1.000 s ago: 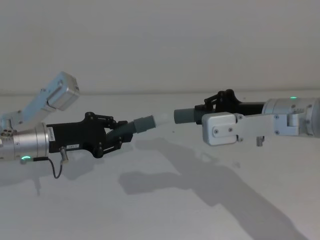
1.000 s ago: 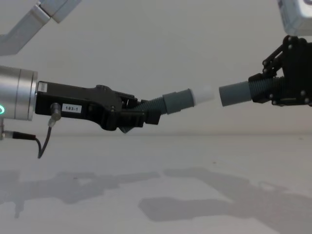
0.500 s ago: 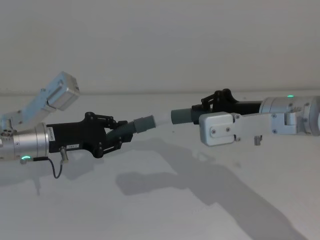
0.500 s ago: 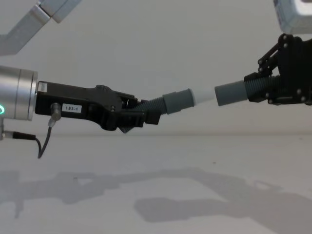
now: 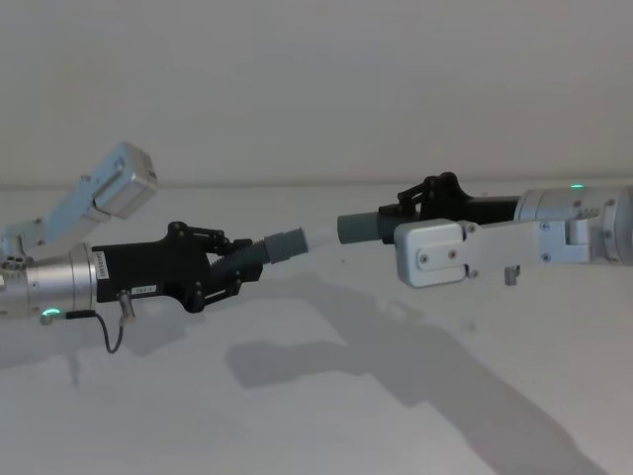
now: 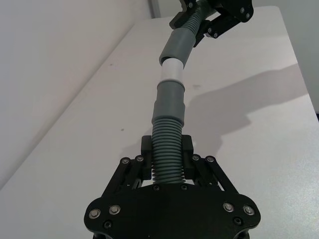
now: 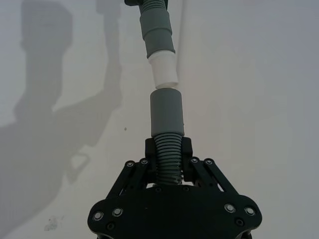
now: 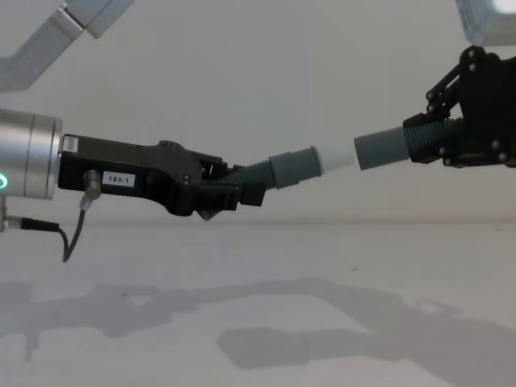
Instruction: Use both hands to pick up one end of the pipe from the table, align the ends, and insert them.
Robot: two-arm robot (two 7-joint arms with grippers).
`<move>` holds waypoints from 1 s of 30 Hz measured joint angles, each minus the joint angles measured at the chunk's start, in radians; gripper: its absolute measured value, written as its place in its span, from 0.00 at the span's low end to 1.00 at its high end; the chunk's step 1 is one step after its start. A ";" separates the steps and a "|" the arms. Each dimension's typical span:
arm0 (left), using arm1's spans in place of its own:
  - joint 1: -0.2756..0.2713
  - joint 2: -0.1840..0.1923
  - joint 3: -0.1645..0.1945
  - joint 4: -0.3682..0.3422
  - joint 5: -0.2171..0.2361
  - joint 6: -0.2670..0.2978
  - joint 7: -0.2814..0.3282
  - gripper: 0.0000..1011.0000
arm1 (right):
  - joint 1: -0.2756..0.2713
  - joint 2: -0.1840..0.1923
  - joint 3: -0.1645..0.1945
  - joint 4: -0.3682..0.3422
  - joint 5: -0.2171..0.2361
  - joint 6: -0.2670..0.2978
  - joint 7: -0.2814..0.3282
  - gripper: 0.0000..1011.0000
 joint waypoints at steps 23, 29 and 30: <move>0.000 0.000 0.000 0.000 0.000 0.000 0.000 0.30 | 0.003 0.010 0.000 -0.027 0.023 0.010 0.013 0.25; 0.000 0.000 0.000 0.000 0.000 0.000 0.000 0.30 | 0.005 0.010 -0.001 -0.029 0.028 0.012 0.014 0.25; 0.000 0.000 0.000 0.000 0.000 0.000 0.000 0.30 | 0.005 0.010 -0.002 -0.029 0.028 0.012 0.015 0.25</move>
